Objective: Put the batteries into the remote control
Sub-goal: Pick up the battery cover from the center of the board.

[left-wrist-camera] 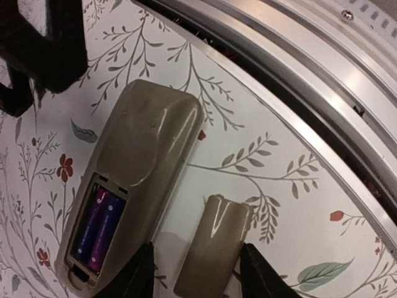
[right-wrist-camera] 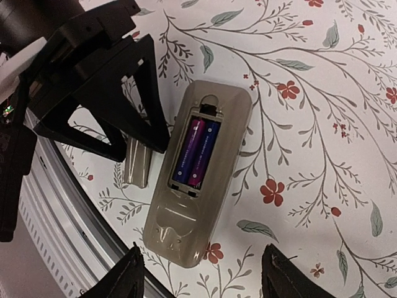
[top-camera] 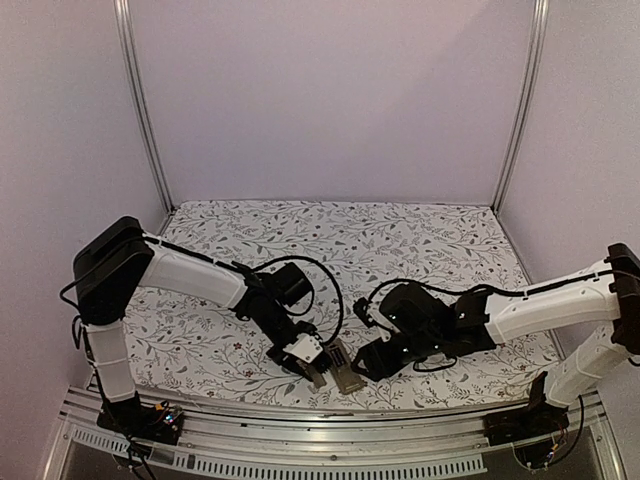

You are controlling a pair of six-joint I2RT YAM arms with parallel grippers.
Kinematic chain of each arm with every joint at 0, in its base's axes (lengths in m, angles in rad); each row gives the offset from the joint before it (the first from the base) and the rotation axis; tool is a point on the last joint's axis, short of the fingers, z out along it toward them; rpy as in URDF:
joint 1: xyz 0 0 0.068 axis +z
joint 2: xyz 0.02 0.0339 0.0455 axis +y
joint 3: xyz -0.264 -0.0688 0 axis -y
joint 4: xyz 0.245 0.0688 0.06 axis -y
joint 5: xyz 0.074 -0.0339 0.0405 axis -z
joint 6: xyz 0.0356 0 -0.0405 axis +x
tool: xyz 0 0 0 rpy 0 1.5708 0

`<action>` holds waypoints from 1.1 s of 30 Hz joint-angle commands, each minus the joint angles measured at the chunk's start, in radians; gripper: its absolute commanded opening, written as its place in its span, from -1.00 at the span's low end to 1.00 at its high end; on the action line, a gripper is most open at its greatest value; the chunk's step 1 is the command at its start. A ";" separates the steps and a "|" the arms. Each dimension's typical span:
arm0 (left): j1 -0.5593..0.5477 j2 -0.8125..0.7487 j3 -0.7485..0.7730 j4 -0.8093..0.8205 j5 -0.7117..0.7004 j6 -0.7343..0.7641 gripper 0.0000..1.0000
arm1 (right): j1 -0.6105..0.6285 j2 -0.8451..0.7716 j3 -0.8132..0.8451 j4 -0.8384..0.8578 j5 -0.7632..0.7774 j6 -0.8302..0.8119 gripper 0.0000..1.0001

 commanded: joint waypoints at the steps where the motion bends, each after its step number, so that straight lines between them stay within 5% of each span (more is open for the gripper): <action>1: -0.012 0.049 0.035 -0.082 -0.096 -0.018 -0.09 | -0.003 -0.037 -0.031 0.010 0.025 -0.008 0.26; 17: -0.016 0.089 0.086 -0.175 -0.201 0.037 -0.32 | -0.002 -0.022 -0.052 0.042 0.041 -0.009 0.25; 33: -0.039 0.129 0.151 -0.370 -0.271 0.016 -0.32 | -0.002 -0.037 -0.031 0.030 0.063 -0.014 0.26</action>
